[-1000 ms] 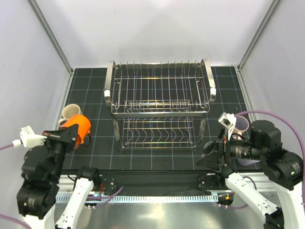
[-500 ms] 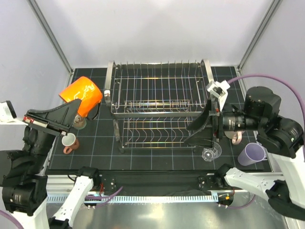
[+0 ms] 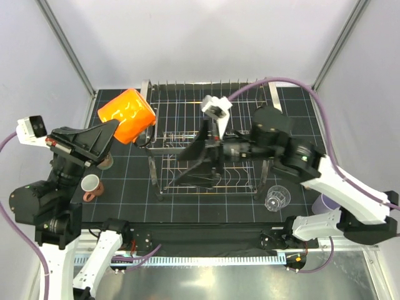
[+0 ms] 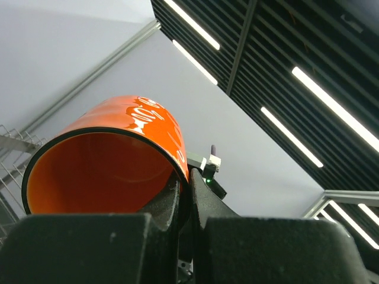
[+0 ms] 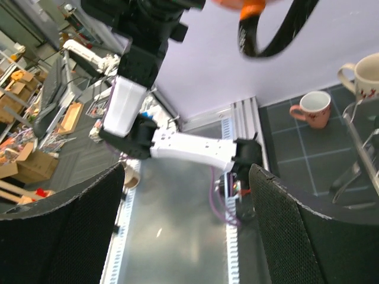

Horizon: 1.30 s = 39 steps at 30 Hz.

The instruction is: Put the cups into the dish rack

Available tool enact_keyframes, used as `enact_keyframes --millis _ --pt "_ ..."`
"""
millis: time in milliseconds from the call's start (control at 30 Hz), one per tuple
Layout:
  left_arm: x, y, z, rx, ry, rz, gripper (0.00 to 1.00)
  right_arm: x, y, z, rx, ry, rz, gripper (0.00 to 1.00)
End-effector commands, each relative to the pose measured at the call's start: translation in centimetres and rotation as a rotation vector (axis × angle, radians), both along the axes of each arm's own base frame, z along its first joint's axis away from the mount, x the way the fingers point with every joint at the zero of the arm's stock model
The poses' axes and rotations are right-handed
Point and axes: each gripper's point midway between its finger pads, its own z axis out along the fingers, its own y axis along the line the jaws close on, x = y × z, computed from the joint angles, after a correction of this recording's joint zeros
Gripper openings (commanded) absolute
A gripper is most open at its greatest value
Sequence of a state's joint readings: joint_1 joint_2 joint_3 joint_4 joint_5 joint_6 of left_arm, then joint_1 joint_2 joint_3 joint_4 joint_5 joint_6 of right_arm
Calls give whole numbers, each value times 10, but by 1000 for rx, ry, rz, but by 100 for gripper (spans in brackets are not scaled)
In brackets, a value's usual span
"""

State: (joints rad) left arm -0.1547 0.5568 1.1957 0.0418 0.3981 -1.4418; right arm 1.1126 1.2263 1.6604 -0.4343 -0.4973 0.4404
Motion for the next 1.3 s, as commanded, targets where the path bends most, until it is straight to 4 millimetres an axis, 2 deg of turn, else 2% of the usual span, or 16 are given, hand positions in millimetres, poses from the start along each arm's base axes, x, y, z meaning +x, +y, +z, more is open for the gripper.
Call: enact_keyframes --millis 0,233,267,333,433,467,533,733,833,867,933,1033,1200,1233,1267 --pt "-49 6 38 -110 -179 -99 1 17 19 37 174 -112 -57 86" --pt "-58 5 29 -134 -150 -150 0 26 43 43 240 -167 -43 83" --pt "-54 4 24 -135 -134 -153 0 24 44 49 257 -184 -35 81" --pt "-54 3 20 -138 -125 -166 0 27 52 48 257 -198 -26 78" --pt "-46 2 12 -140 -102 -168 0 22 58 53 276 -183 22 68" --pt "-46 2 12 -141 -101 -169 0 22 59 59 304 -196 21 66" --pt "-44 2 11 -145 -101 -173 0 21 66 57 308 -176 49 64" --pt "-38 1 7 -148 -89 -177 0 22 73 64 338 -160 59 49" --pt "-36 0 4 -147 -77 -185 1 24 76 65 339 -151 58 38" --pt "-37 0 4 -148 -78 -186 0 25 79 65 337 -146 57 28" --pt "-34 -1 0 -148 -67 -191 0 25 80 66 342 -135 61 17" --pt "-35 -1 -2 -148 -65 -192 0 26 81 68 344 -114 57 4" --pt "-25 -2 -13 -142 -10 -183 1 23 76 71 344 -101 59 4" --pt "-25 -2 -15 -139 -10 -175 4 23 76 70 340 -100 57 4" --pt "-23 -2 -17 -136 -2 -169 16 23 74 71 343 -97 53 4"
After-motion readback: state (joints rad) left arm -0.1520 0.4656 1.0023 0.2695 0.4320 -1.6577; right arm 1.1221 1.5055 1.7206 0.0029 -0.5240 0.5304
